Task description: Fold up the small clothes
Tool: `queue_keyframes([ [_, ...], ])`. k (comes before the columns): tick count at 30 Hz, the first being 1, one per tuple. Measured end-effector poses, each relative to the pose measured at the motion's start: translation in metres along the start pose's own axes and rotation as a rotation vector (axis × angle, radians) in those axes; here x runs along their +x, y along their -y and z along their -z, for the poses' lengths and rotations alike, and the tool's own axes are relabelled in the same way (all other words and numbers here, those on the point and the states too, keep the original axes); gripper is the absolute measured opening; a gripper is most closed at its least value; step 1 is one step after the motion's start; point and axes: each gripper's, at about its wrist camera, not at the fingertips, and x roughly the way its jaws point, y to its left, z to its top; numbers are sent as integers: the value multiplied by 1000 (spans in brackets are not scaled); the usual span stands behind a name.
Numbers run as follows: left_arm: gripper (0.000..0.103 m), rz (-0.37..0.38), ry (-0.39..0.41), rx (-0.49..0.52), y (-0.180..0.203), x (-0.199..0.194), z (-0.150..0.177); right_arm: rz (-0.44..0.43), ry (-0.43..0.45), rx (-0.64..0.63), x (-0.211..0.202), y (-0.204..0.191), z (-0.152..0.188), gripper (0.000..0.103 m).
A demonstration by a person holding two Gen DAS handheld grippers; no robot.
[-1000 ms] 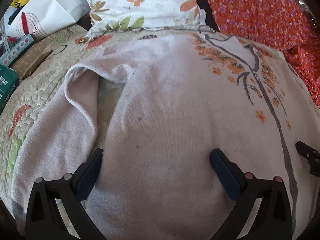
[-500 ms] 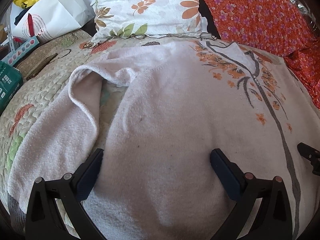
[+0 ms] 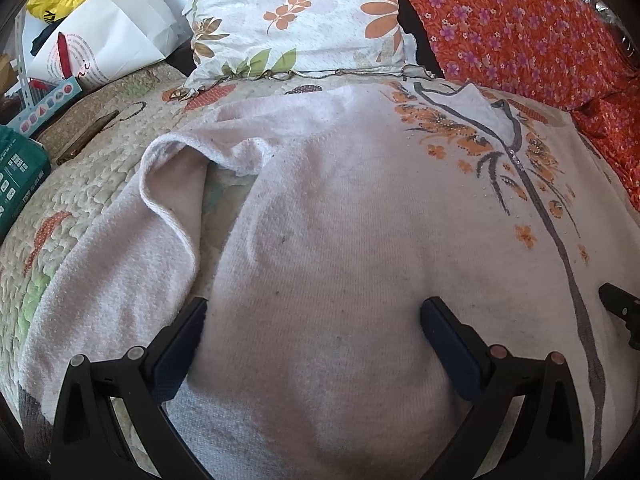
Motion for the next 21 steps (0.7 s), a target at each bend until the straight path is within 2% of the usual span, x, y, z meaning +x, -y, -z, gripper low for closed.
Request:
queue_keyframes([
  [11, 103, -34, -12, 21, 3, -2, -4, 27, 21, 0, 1, -2, 1, 103],
  [17, 103, 27, 1, -31, -7, -2, 1, 25, 16, 4, 2, 0, 1, 103],
  [21, 103, 29, 0, -31, -7, -2, 1, 24, 17, 5, 2, 0, 1, 103],
])
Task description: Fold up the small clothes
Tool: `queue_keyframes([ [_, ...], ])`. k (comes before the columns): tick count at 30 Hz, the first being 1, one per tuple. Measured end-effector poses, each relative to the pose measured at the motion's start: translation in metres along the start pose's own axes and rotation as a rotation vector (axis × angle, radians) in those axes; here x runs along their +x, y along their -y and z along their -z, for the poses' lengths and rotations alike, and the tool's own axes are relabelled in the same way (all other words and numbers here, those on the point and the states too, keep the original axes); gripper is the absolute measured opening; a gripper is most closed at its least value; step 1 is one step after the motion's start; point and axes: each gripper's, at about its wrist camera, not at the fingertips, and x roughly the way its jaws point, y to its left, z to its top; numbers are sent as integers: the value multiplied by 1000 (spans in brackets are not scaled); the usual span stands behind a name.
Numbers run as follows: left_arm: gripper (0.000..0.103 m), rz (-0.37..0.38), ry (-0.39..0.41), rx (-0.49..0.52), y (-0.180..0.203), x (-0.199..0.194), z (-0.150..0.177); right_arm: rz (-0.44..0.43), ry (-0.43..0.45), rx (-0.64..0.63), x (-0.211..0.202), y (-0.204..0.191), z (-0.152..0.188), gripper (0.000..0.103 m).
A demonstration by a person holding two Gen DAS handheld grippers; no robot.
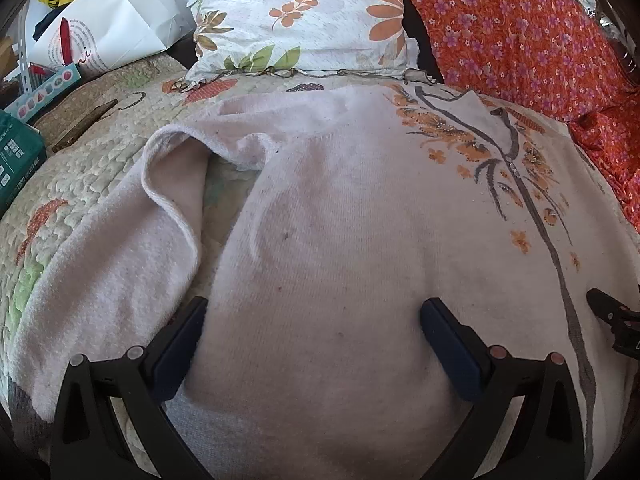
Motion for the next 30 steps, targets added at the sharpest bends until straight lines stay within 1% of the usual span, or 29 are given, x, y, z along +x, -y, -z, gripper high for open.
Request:
queue_keyframes([
  [21, 103, 3, 3, -3, 0, 0, 1, -12, 10, 5, -3, 1, 2, 103],
  [30, 103, 3, 3, -3, 0, 0, 1, -4, 10, 2, -2, 1, 1, 103],
])
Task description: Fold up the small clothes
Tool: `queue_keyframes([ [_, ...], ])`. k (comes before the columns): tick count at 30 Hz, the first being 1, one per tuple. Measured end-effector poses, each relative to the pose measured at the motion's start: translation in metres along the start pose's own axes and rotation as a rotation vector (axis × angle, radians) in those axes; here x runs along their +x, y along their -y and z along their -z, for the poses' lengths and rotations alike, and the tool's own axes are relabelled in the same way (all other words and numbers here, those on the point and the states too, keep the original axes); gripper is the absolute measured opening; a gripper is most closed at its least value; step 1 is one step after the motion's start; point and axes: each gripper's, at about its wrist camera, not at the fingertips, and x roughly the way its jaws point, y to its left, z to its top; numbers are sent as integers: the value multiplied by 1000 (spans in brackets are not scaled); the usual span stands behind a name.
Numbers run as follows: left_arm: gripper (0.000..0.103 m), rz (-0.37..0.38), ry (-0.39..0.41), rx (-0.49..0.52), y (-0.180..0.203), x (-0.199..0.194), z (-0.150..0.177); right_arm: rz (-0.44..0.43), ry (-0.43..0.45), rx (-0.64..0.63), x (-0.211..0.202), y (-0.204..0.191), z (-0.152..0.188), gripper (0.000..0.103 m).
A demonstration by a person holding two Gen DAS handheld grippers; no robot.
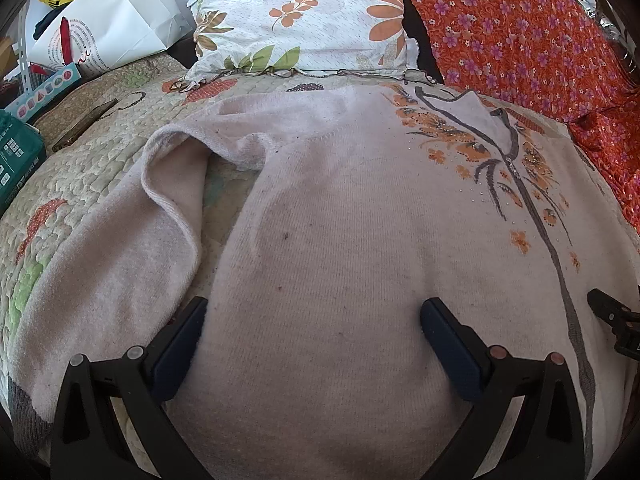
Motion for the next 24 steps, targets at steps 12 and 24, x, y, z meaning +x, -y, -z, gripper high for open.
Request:
queue_keyframes([
  [12, 103, 1, 1, -1, 0, 0, 0, -4, 2, 2, 0, 1, 0, 103],
  [24, 103, 0, 4, -1, -1, 0, 0, -5, 1, 3, -1, 0, 1, 103],
])
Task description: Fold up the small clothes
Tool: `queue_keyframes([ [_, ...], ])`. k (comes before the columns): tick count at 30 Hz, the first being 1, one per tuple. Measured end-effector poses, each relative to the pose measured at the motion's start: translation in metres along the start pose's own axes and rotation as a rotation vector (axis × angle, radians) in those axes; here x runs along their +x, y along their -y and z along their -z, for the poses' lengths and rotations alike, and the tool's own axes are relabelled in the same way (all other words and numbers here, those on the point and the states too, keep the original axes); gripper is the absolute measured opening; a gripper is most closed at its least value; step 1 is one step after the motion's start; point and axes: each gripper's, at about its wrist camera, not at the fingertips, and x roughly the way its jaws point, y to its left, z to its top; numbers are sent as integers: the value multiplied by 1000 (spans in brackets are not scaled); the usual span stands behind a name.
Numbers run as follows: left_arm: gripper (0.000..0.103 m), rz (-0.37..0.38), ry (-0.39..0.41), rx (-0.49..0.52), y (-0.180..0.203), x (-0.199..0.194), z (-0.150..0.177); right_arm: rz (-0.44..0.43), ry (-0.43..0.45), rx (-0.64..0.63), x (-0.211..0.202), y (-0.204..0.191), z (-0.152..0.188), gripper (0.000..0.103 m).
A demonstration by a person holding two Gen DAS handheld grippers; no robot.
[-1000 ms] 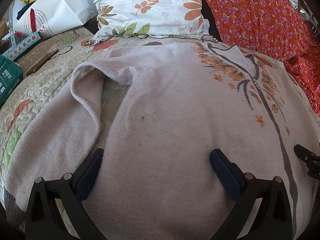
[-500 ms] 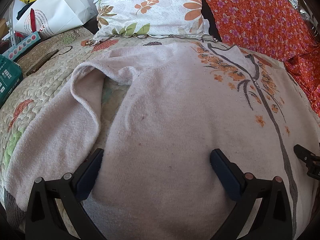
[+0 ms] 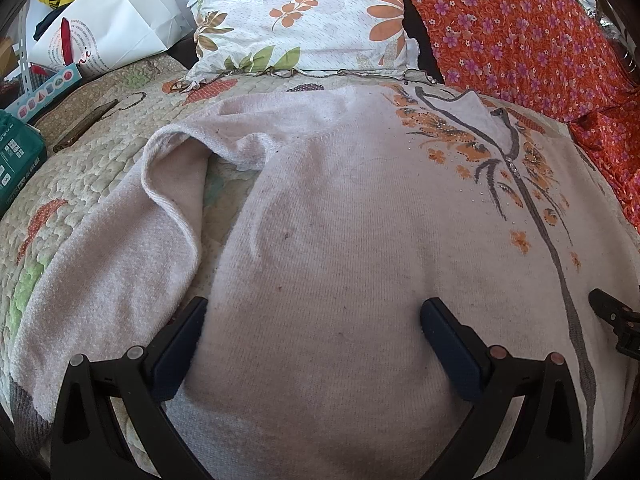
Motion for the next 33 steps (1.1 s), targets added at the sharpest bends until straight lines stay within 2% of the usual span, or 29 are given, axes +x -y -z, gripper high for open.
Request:
queue_keyframes([
  [7, 103, -6, -11, -1, 1, 0, 0, 3, -4, -2, 0, 0, 0, 103],
  [10, 103, 10, -73, -9, -1, -1, -3, 5, -13, -3, 0, 0, -1, 103],
  [12, 103, 22, -88, -8, -1, -1, -3, 7, -26, -4, 1, 0, -3, 103],
  [15, 103, 41, -63, -24, -4, -3, 0, 19, -54, -6, 3, -1, -7, 103],
  [18, 103, 11, -82, 11, 1, -4, -2, 59, -98, 20, -2, -2, -12, 102],
  [19, 103, 2, -84, 15, 1, -6, -2, 65, -103, 31, -7, -2, -13, 97],
  [20, 103, -8, -80, 16, 1, -9, -2, 45, -90, 56, -21, 1, -16, 85],
  [21, 103, -14, -75, 16, 0, -12, -2, 11, -70, 77, -33, 6, -17, 82],
  [23, 103, -28, -44, 15, -1, -21, -3, -27, -8, 142, -66, 28, -19, 81],
  [26, 103, -30, 25, 16, 1, -35, -7, 16, 36, 228, -102, 78, -16, 83],
  [29, 103, -16, 15, 26, 7, -32, -11, 82, -29, 282, -113, 121, 1, 83],
  [31, 103, -3, -16, 20, 10, -21, -12, 56, -85, 319, -115, 137, 19, 83],
  [33, 103, -4, -32, 20, 13, -9, -12, -26, -128, 333, -118, 135, 37, 82],
])
